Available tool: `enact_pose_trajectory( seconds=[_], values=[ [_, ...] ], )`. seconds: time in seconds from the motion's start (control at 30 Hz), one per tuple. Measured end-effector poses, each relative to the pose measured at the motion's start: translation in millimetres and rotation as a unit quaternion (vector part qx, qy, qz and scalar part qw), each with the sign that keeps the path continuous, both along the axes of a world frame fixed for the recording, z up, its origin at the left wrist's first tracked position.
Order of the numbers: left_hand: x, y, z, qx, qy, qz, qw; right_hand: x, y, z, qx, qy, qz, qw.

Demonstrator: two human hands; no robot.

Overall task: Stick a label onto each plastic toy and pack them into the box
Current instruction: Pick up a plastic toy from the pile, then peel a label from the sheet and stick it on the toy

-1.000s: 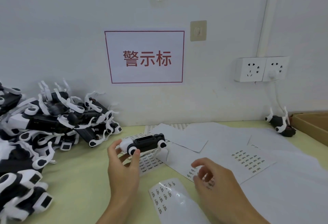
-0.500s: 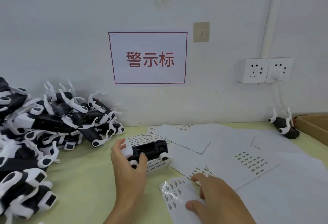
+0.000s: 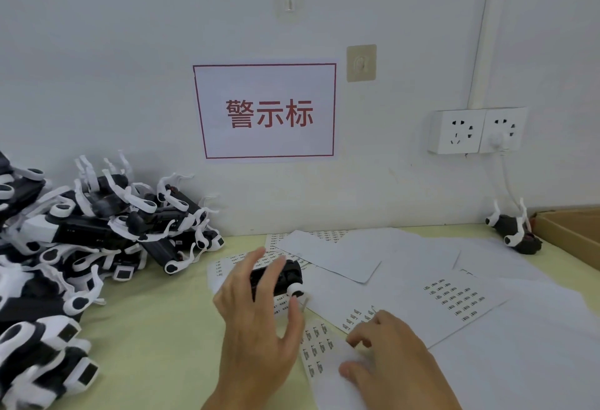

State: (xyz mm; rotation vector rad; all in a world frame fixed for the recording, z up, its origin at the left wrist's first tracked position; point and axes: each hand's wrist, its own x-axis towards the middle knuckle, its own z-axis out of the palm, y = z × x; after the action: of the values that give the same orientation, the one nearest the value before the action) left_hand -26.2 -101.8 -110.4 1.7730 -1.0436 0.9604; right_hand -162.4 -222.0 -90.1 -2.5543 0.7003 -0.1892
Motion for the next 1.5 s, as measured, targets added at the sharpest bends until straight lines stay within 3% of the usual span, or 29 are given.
enact_pose_trajectory(
  seconds=[0.2,0.3,0.53,0.77,0.87,0.97,1.1,1.27,1.5],
  values=[
    [-0.2,1.2,0.2,0.009,0.005,-0.058,0.998,-4.2,-17.2,3.2,0.263,-0.151,-0.054,0.951],
    [-6.6,-0.5,0.4,0.003,0.052,-0.077,0.996,-5.8,-23.4,3.6,0.334,-0.209,-0.065,0.917],
    [-25.5,-4.7,6.9,-0.036,0.182,-0.106,0.977,-11.7,-53.0,6.4,0.351,-0.33,-0.162,0.861],
    [-33.4,-24.0,5.1,0.153,0.296,-0.145,0.932,-32.3,-98.8,12.3,0.396,-0.37,-0.251,0.802],
    [-38.2,-38.0,6.4,0.169,0.336,-0.166,0.912,-39.4,-111.4,14.2,0.406,-0.39,-0.276,0.779],
    [-47.9,-52.5,5.0,0.073,0.435,-0.196,0.876,-44.9,-116.4,16.2,0.412,-0.371,-0.281,0.784],
    [-51.1,-59.6,-2.0,-0.087,0.513,-0.218,0.825,-35.3,-99.5,11.9,0.427,-0.292,-0.226,0.825],
    [-45.6,-55.8,-1.9,-0.136,0.582,-0.222,0.77,-15.1,-65.1,4.5,0.438,-0.227,-0.122,0.861],
    [-46.7,-53.4,-1.9,-0.096,0.564,-0.223,0.79,-12.0,-56.5,-0.1,0.426,-0.202,-0.092,0.877]
  ],
)
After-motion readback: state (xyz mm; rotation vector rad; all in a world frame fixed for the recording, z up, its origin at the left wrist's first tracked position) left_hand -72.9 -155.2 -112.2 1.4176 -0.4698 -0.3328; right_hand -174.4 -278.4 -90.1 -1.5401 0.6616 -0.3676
